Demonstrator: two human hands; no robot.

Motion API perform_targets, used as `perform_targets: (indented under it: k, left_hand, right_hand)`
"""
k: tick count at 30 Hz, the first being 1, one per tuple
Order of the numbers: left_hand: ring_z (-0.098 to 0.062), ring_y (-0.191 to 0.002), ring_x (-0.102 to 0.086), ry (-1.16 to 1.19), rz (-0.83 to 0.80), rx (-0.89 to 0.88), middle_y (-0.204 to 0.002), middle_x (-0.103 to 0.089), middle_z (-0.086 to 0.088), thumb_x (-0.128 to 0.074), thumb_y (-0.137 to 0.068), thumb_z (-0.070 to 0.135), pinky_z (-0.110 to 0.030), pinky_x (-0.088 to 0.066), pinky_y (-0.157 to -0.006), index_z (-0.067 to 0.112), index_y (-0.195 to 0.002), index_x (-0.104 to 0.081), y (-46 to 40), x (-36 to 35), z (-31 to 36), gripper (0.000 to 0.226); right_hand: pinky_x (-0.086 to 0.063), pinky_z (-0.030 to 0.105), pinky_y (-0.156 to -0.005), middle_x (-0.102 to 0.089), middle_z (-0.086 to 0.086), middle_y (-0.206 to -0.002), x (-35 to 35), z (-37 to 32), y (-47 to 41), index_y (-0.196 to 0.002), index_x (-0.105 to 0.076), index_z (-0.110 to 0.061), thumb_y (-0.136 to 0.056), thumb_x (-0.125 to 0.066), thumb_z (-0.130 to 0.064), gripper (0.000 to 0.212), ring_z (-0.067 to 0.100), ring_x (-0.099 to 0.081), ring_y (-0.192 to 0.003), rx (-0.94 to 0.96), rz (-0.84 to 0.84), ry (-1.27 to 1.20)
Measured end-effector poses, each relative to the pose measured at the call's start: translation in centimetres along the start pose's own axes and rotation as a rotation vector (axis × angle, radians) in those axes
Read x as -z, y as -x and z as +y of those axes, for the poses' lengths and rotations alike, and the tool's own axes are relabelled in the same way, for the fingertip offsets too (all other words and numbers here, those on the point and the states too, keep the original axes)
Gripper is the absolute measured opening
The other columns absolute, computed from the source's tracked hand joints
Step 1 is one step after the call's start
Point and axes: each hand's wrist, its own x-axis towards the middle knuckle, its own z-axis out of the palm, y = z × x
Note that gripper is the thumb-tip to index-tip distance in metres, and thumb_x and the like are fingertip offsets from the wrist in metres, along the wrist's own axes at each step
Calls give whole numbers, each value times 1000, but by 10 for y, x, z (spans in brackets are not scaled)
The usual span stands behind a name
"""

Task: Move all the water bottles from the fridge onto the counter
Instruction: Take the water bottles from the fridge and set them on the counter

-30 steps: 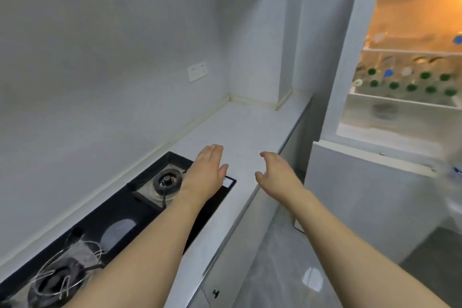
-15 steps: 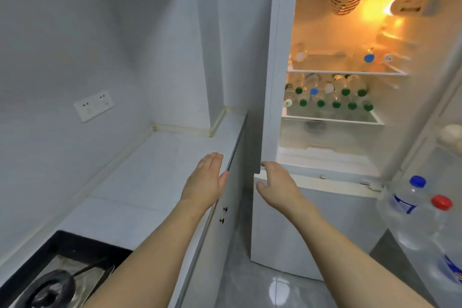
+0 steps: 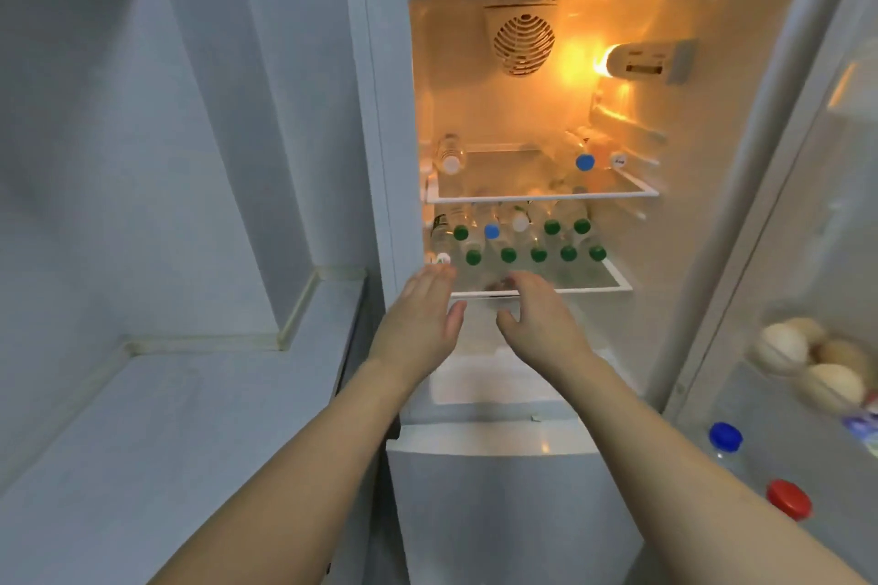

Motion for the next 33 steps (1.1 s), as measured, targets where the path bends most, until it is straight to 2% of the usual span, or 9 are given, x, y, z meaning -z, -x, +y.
perform_targets:
  k: [5,8,12,14,17,21,27,30,33]
  left_hand:
    - [-24,-120,-49,26,109,-48,-130,-54,-7,-54,-95,19,-35,-44,-93,10,-131,-50,-87,-13,23,38]
    - [-26,-111,-53,13,117,-14,-123,-57,-9,-54,-95,22,-34,-43,-87,10,-132,-50,-132,-16,29,39]
    - [-25,-114,-51,4,108,23,-127,-55,-10,-49,-98,18,-30,-38,-89,7,-126,-55,-184,-22,30,30]
    - [-22,-109,-52,48,105,129,-128,-56,-9,-48,-97,19,-25,-37,-86,9,-122,-55,-211,-29,20,28]
    - [-27,-116,-54,195,112,421,-134,-54,-10,-52,-90,29,-31,-44,-88,8,-135,-45,-243,-45,-1,50]
    - [-28,-105,-60,256,46,686,-122,-59,-11,-52,-90,32,-32,-48,-72,7,-137,-37,-274,-62,-19,55]
    - [-34,-116,-56,134,56,770,-130,-54,-16,-47,-94,33,-41,-52,-89,4,-145,-20,-312,-85,-32,65]
    - [-33,-112,-59,0,66,727,-124,-60,-15,-44,-98,34,-37,-47,-81,4,-138,-36,-325,-86,-38,51]
    - [-29,-95,-64,-141,72,601,-106,-68,-11,-41,-98,45,-35,-51,-79,11,-107,-61,-334,-95,-46,41]
  right_hand:
    - [-44,38,-95,-55,10,-129,42,24,-70,-131,-51,-10,-90,-53,-13,42,27,-52,-118,23,151,-71]
    - [-42,36,-96,-51,8,-136,64,31,-109,-137,-47,-11,-94,-51,-17,44,27,-50,-122,-3,205,-79]
    - [-43,39,-101,-46,8,-142,76,50,-159,-141,-42,-13,-95,-51,-20,48,26,-48,-125,-49,220,-96]
    - [-44,39,-100,-45,8,-143,76,61,-184,-143,-40,-12,-94,-52,-20,51,26,-49,-124,-73,222,-77]
    - [-42,39,-99,-42,11,-143,75,76,-218,-142,-38,-9,-93,-53,-21,52,28,-47,-124,-133,259,-33]
    - [-48,44,-93,-45,16,-136,76,102,-260,-140,-35,-8,-92,-51,-28,55,35,-52,-115,-311,315,-9]
    - [-49,36,-68,-61,13,-115,67,123,-310,-135,-36,-6,-96,-47,-31,47,30,-61,-95,-392,212,139]
    - [-42,31,-59,-65,9,-100,58,128,-327,-127,-43,-7,-98,-44,-28,36,26,-60,-80,-374,196,238]
    - [-41,31,-64,-65,8,-101,54,132,-340,-119,-49,-10,-99,-43,-32,31,27,-62,-88,-333,171,283]
